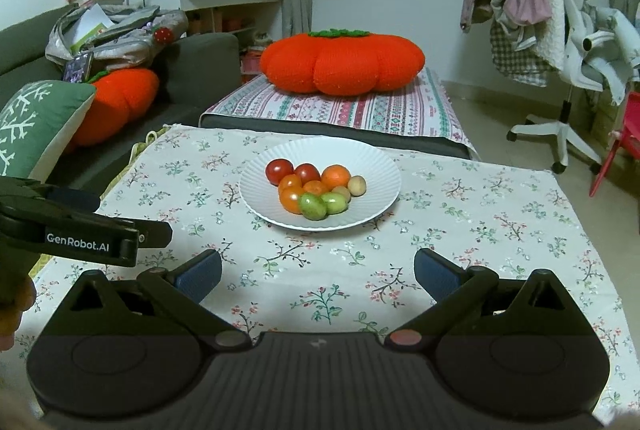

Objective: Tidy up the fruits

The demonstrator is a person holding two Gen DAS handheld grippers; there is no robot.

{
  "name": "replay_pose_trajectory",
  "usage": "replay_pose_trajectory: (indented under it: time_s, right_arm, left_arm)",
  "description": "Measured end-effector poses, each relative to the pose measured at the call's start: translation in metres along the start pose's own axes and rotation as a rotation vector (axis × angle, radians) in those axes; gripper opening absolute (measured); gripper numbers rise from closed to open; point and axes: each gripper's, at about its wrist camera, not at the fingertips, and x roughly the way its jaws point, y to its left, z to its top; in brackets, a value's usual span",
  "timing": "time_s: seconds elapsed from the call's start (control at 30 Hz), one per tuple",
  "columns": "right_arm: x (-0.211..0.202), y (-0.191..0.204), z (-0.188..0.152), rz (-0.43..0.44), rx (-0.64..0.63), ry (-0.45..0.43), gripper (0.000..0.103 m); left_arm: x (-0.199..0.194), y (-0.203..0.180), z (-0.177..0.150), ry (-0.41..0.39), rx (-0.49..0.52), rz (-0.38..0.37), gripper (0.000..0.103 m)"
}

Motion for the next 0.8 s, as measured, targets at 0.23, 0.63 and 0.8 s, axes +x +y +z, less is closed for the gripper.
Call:
replay_pose_trajectory:
  time_s: [0.23, 0.63, 0.8]
  right_arm:
    - [0.0002, -0.0004, 0.0000, -0.003, 0.003, 0.002, 0.103]
    - [0.0006, -0.0013, -0.0007, -0.005, 0.000, 0.006, 0.103]
    - [0.0009, -0.0013, -0.0008, -0.002, 0.001, 0.009, 0.103]
  left_arm:
    - [0.0005, -0.0012, -0.0010, 0.004, 0.007, -0.011, 0.087]
    - [0.0008, -0.0025, -0.0020, 0.017, 0.003, -0.015, 0.087]
    - [0.0005, -0.0039, -0.0022, 0.014, 0.006, -0.016, 0.087]
